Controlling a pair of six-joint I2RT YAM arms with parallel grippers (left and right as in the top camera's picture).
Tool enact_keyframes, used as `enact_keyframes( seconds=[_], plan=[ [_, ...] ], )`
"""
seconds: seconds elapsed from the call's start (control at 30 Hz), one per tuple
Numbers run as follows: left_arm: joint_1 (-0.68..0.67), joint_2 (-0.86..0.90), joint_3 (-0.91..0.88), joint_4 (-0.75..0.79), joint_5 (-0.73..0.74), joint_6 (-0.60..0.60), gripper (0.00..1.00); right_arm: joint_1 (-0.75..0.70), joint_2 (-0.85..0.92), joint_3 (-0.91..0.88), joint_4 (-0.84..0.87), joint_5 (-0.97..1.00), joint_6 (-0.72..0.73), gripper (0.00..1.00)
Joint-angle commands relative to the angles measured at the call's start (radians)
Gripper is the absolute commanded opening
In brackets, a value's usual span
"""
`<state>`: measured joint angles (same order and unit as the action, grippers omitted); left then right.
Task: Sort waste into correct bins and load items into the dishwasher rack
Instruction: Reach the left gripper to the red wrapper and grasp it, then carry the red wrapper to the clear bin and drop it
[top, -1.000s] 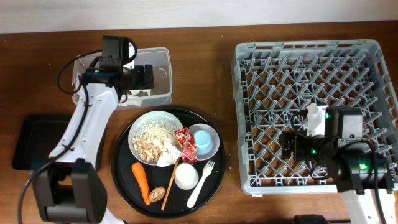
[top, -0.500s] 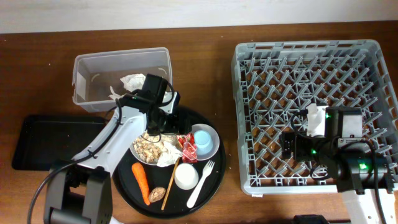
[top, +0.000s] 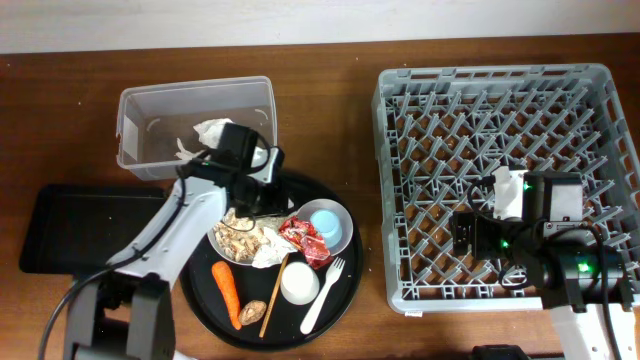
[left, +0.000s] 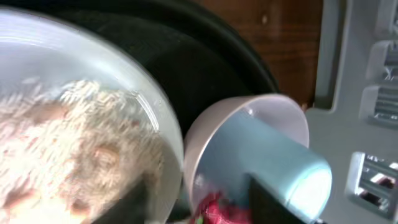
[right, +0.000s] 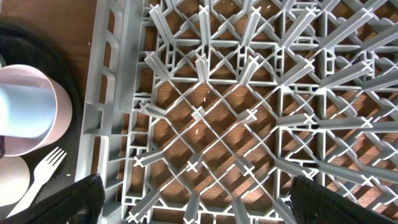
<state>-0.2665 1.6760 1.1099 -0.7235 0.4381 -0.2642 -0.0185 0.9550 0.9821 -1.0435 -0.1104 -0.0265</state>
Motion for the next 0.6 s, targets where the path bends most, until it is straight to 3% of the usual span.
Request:
enact_keyframes(
  seconds=[0.0, 0.07, 0.2, 0.3, 0.37, 0.47, 0.57],
  plan=[
    [0.018, -0.037, 0.005, -0.119, 0.011, 0.003, 0.68, 0.005, 0.0, 0.017, 0.003, -0.01, 0.001, 0.98],
    [0.003, -0.037, 0.0, -0.154, 0.012, 0.003, 0.77, 0.005, 0.0, 0.017, 0.003, -0.01, 0.001, 0.98],
    [-0.064, -0.029, -0.042, -0.135, 0.011, 0.003, 0.73, 0.005, 0.0, 0.017, 0.0, -0.01, 0.001, 0.98],
    [-0.072, -0.029, -0.048, -0.113, 0.006, 0.003, 0.31, 0.005, 0.0, 0.017, 0.0, -0.01, 0.001, 0.98],
    [-0.071, -0.029, -0.048, -0.095, -0.002, 0.003, 0.13, 0.005, 0.0, 0.017, 0.0, -0.01, 0.001, 0.98],
    [-0.071, -0.029, -0.047, -0.069, -0.062, 0.003, 0.01, 0.005, 0.0, 0.017, 0.0, -0.01, 0.001, 0.99],
    [-0.068, -0.035, -0.016, -0.08, -0.09, 0.034, 0.0, 0.005, 0.0, 0.017, 0.0, -0.01, 0.001, 0.98]
  ],
)
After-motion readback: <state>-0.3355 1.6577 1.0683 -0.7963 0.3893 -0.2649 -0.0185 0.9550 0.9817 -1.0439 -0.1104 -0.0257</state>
